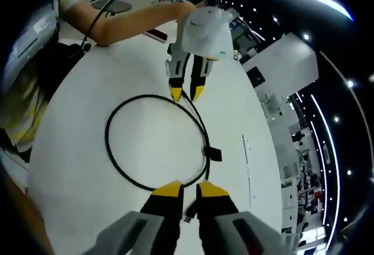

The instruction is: Find the charging cable on the desk, coil it up and secure with Velcro.

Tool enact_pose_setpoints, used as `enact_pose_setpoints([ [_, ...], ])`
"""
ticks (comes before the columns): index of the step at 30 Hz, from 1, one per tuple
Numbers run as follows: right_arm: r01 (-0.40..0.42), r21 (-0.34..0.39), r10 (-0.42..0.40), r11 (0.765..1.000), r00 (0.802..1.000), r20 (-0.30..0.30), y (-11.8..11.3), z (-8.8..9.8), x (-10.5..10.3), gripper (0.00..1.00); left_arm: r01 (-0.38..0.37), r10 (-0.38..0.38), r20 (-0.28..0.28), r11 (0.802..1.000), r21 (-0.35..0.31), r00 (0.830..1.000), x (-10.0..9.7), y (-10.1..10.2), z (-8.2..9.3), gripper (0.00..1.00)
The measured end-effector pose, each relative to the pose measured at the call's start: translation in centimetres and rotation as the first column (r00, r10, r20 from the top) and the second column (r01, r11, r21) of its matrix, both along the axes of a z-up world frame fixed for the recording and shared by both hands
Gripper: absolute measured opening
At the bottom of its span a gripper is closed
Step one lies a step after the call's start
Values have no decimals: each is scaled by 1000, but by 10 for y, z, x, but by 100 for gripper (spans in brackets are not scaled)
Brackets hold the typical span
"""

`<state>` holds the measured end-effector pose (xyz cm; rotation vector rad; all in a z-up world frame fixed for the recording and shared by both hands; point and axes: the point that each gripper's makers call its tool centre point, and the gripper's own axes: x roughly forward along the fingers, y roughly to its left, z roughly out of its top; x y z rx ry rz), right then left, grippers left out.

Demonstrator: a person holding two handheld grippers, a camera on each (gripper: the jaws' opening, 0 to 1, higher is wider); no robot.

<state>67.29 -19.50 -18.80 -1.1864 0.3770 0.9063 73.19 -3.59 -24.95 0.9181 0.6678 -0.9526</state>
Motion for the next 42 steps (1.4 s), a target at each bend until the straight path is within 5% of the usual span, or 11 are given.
enact_pose_setpoints([
  [4, 7, 0, -7, 1000, 1000, 13, -3, 3, -1, 12, 111, -112, -11, 991, -82, 994, -22, -8, 16, 37],
  [8, 4, -8, -4, 1000, 1000, 19, -4, 5, -7, 13, 240, -230, 78, 958, -159, 970, -44, -19, 48, 37],
  [12, 6, -12, -5, 1000, 999, 33, -5, 11, -14, 14, 299, -291, 72, 938, -176, 954, -74, -17, 59, 37],
  [22, -5, 5, 5, 1000, 998, 58, -2, 22, -35, 24, 419, -407, 112, 901, -115, 906, -112, -10, 61, 38],
  [27, -28, -13, 29, 1000, 997, 73, 3, 24, -43, 25, 397, -390, 102, 916, -62, 915, -114, -5, 55, 40],
  [36, -9, -28, 12, 1000, 996, 84, 4, 24, -48, 29, 429, -426, 122, 903, -1, 897, -121, -3, 53, 42],
  [42, -5, -61, 12, 998, 994, 110, 4, 26, -52, 25, 407, -411, 141, 912, 56, 900, -120, -1, 52, 43],
])
